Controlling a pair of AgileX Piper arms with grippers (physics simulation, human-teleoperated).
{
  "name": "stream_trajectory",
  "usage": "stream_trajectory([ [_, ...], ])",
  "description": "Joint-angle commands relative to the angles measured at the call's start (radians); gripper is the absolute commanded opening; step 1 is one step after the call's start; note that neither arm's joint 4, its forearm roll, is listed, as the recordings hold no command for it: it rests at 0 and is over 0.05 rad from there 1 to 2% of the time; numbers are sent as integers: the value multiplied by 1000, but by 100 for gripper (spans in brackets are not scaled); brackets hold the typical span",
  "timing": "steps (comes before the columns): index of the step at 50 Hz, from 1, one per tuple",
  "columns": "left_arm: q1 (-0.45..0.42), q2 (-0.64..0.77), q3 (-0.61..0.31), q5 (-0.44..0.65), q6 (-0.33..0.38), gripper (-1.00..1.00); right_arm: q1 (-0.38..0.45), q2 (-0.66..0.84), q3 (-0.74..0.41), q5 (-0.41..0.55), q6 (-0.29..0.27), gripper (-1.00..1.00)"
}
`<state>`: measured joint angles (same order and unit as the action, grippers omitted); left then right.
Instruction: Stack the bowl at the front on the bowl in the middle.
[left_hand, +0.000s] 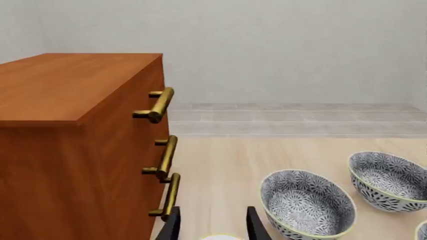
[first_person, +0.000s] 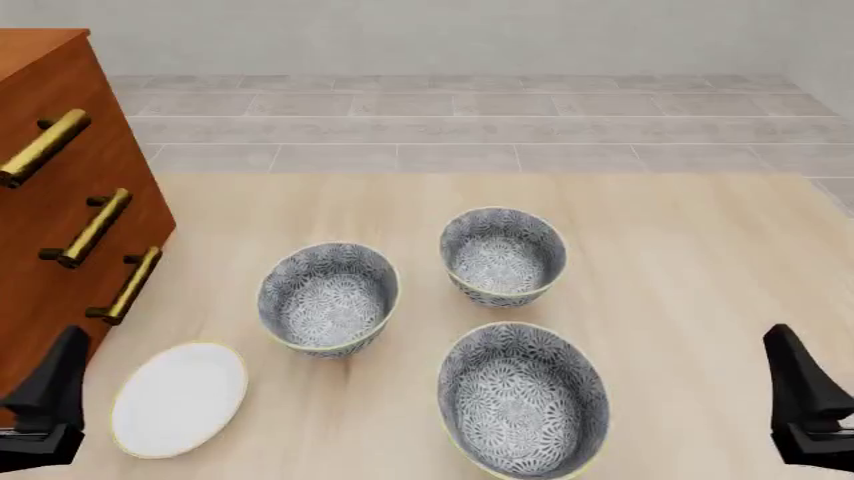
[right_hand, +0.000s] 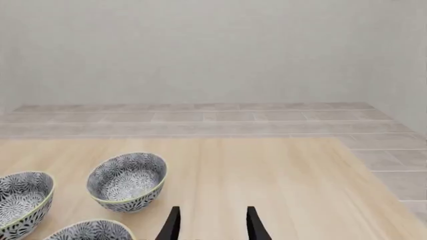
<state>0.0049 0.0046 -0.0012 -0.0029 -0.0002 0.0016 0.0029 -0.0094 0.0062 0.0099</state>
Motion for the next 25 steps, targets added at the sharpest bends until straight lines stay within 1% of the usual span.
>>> stream_trajectory([
  [1,-5,4,-1,-1,0,100,12,15,8,-12,-9,100],
  [7,-5,6,-1,-3,-1,100,17,26,8,-22,0,100],
  [12,-4,6,-1,-2,-2,100,16,31,8,-27,-4,100],
  [13,-4,5,-1,-2,-1,100,17,45,8,-41,-5,100],
  [25,-4,4,-2,-1,0,100,27,29,7,-26,-9,100],
])
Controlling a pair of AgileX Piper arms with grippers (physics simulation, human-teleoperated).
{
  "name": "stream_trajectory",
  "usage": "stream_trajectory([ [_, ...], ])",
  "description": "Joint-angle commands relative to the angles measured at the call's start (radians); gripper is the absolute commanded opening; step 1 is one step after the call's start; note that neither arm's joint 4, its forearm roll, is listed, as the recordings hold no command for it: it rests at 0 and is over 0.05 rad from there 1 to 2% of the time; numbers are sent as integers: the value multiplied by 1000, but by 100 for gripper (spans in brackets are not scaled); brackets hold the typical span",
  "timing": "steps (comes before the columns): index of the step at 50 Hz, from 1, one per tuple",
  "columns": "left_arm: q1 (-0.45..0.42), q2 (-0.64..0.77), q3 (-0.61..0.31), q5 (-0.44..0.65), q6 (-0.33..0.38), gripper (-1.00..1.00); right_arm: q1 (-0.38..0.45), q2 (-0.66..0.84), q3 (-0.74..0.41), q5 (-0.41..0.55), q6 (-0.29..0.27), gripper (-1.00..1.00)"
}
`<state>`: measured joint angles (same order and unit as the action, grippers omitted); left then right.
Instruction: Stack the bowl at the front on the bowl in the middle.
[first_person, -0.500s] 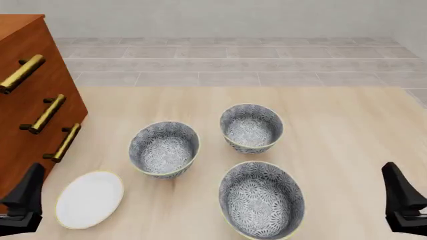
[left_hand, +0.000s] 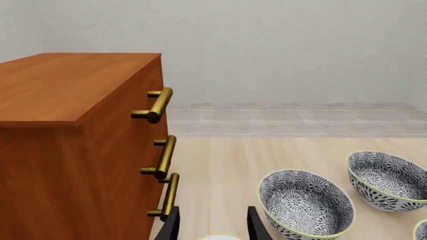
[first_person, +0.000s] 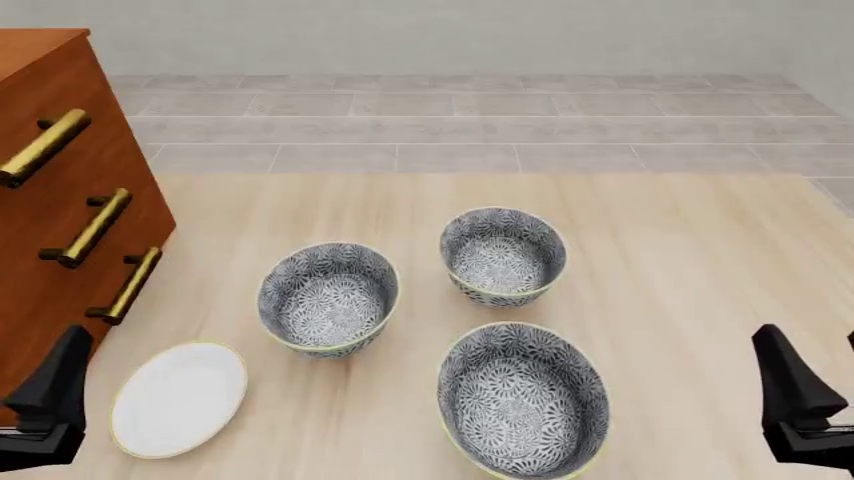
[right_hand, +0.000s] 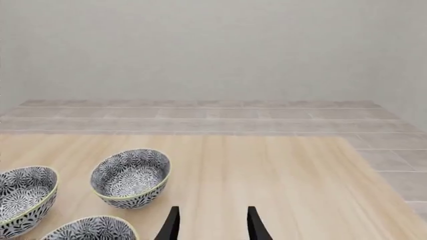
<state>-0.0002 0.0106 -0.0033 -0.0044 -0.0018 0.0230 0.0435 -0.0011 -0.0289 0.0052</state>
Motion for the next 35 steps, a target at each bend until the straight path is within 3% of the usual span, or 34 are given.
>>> stream_trajectory([
  [1,1,-2,0,1,1,100,8,-12,-1,9,-4,100],
  [4,1,-2,0,2,1,100,11,5,-4,-2,-6,100],
  [8,1,-3,-1,3,1,100,16,140,-19,-69,-7,100],
  [10,1,-4,-1,4,1,100,19,136,-52,-39,23,100],
  [12,1,-4,-1,5,1,100,26,151,-79,-22,6,100],
  [21,1,-5,-3,7,1,100,81,207,-300,188,-6,100],
  [24,1,-5,-2,7,1,100,92,267,-378,255,-40,100],
  [27,1,-6,-3,7,1,100,116,314,-451,317,-13,100],
  [31,1,-6,-3,7,1,100,124,411,-535,378,-88,100],
  [32,1,-6,-3,7,1,100,126,429,-549,386,-92,100],
  [33,1,-6,-3,7,1,100,154,462,-579,403,-55,100],
  [35,1,-6,-3,7,1,100,144,522,-626,422,-90,100],
])
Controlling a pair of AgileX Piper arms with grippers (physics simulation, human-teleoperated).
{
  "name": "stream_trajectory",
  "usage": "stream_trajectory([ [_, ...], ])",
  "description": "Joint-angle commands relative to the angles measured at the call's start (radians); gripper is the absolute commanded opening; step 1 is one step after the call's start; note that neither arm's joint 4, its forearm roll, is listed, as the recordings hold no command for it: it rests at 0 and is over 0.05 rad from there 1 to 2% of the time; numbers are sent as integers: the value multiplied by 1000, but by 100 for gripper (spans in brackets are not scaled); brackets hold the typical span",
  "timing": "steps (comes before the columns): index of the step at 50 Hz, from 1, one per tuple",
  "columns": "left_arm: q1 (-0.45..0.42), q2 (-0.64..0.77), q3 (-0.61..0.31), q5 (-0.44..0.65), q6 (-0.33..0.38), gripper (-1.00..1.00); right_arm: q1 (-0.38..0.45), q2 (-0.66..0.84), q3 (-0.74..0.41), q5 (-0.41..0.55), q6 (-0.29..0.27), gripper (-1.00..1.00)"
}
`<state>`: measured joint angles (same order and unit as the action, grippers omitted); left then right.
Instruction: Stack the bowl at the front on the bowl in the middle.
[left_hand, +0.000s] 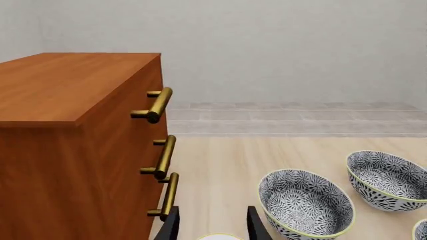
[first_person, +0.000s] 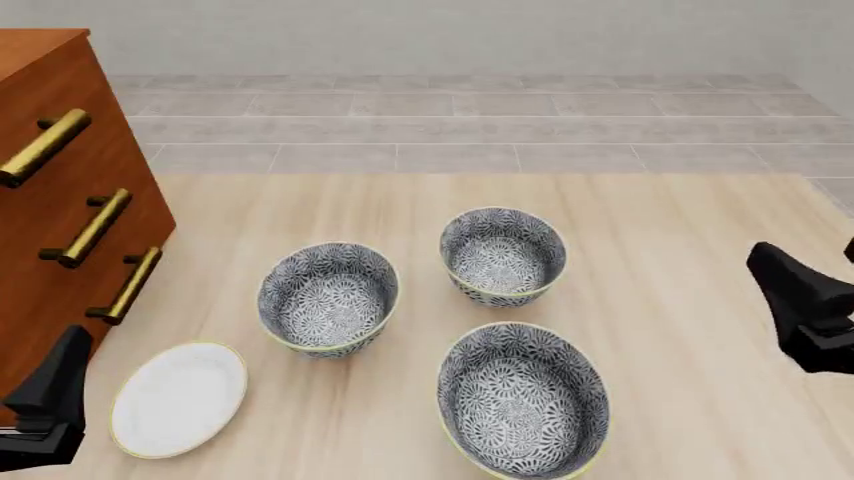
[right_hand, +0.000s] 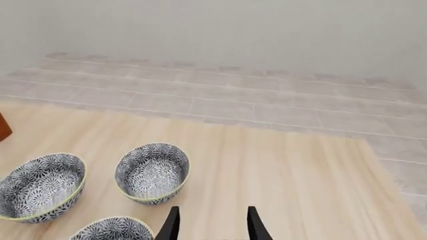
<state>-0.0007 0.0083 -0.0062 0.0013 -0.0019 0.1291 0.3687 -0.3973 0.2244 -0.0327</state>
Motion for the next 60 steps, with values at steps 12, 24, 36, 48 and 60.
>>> stream_trajectory([
  [12,1,-4,1,0,2,100,132,472,-412,296,-13,100],
  [24,1,-4,-2,2,2,100,154,691,-599,388,7,100],
  [36,1,-3,1,-1,2,100,176,836,-717,460,21,100],
  [48,1,-4,1,0,2,100,175,945,-760,492,10,100],
  [60,1,-2,2,-3,2,100,157,1071,-825,508,0,100],
])
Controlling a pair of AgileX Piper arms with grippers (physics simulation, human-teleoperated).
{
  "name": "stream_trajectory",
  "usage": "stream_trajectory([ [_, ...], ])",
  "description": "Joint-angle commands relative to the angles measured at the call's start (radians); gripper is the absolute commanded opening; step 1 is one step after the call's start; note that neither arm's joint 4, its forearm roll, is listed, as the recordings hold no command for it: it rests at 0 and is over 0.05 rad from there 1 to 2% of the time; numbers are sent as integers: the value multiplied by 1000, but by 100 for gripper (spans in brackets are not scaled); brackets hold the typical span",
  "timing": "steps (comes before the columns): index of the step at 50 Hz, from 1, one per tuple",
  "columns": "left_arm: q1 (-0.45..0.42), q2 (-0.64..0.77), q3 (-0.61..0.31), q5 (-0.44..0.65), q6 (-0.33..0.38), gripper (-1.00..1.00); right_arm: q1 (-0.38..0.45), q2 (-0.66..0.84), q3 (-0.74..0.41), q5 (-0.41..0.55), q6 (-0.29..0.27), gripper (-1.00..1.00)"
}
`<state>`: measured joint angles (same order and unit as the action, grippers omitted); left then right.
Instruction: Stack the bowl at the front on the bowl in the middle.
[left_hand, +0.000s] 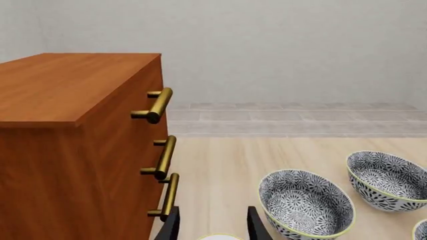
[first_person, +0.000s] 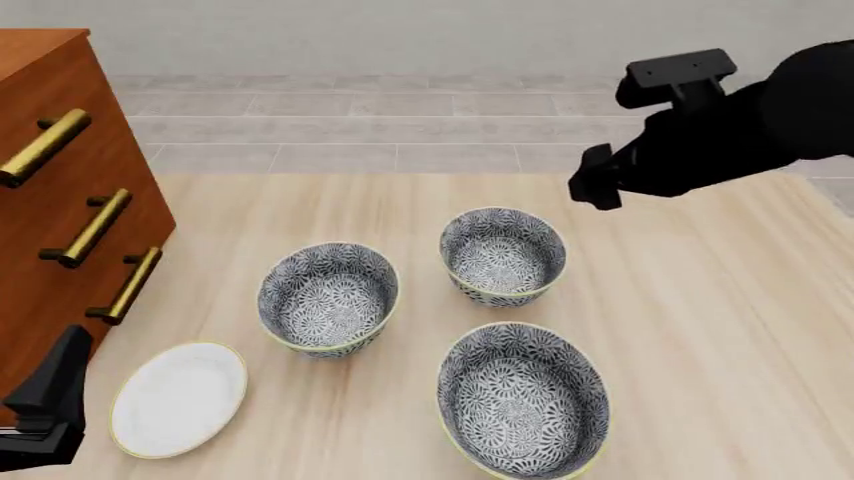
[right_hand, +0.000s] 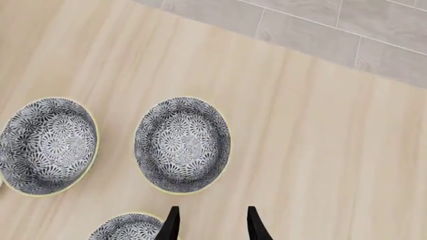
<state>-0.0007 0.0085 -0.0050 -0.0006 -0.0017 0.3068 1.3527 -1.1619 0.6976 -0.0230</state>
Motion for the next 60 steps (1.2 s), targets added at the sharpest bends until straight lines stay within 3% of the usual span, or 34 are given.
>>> stream_trajectory([
  [1,1,-3,1,0,1,100,-23,100,-75,39,-7,100],
  [33,1,-4,0,1,1,100,7,308,-115,-24,43,100],
  [60,1,-2,2,-2,2,100,-33,406,-111,-102,59,100],
])
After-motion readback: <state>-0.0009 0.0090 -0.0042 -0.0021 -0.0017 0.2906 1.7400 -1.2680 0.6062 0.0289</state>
